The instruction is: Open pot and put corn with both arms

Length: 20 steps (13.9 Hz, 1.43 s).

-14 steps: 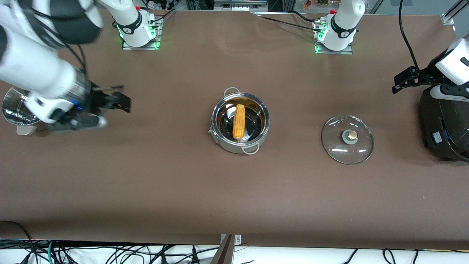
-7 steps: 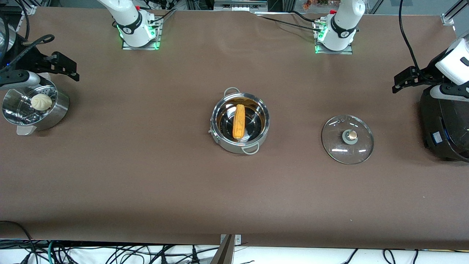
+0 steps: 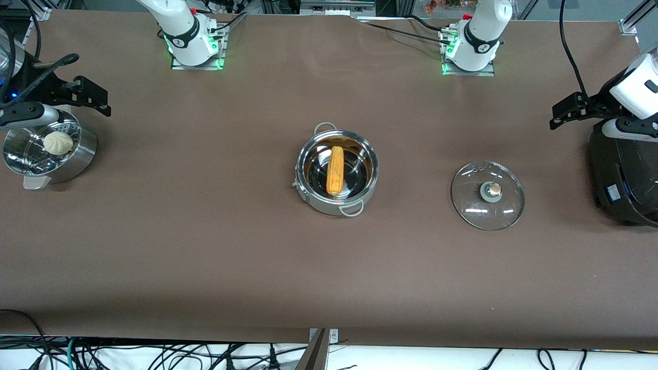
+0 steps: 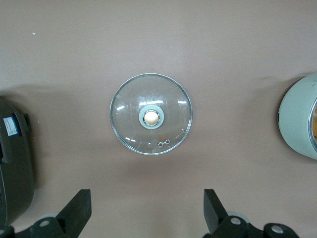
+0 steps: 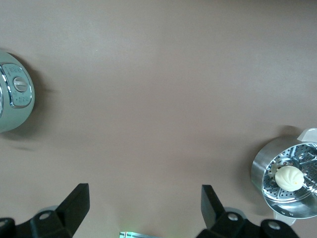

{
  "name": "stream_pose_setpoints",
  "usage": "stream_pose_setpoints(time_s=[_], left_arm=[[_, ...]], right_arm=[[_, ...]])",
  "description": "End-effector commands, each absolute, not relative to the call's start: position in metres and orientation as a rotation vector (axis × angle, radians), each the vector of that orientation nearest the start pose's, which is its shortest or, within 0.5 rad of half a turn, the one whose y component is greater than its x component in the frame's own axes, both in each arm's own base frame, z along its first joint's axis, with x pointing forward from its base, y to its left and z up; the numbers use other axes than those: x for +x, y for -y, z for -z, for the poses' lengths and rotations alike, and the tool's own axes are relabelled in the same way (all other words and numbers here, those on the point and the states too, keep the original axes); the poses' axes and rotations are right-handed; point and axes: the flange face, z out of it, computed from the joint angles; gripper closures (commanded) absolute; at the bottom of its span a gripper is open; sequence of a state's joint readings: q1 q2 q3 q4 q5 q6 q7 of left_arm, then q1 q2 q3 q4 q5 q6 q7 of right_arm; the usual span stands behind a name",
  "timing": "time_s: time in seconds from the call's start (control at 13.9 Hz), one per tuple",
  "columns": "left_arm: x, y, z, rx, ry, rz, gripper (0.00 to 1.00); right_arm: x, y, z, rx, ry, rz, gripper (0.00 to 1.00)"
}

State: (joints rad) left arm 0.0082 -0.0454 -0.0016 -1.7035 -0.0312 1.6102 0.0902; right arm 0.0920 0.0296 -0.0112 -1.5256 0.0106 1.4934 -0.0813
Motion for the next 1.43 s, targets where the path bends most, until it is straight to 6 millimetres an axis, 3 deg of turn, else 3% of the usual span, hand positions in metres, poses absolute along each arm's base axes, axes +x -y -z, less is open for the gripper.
stream_pose_setpoints(time_s=[0.0,1.36], left_arm=[[0.5391,0.0079,-0.5972,-3.141,-0.161,-0.084,0.0],[0.5363,-0.0002,-0.5993,-3.152,-0.135,-0.122,0.0]], right_arm=[[0.5547,-0.0456,-0.6247,-3.133,0.258,-0.08,0.0],[0.5564,-0.0478,-0.6225,-3.151,0.277,-0.08,0.0]])
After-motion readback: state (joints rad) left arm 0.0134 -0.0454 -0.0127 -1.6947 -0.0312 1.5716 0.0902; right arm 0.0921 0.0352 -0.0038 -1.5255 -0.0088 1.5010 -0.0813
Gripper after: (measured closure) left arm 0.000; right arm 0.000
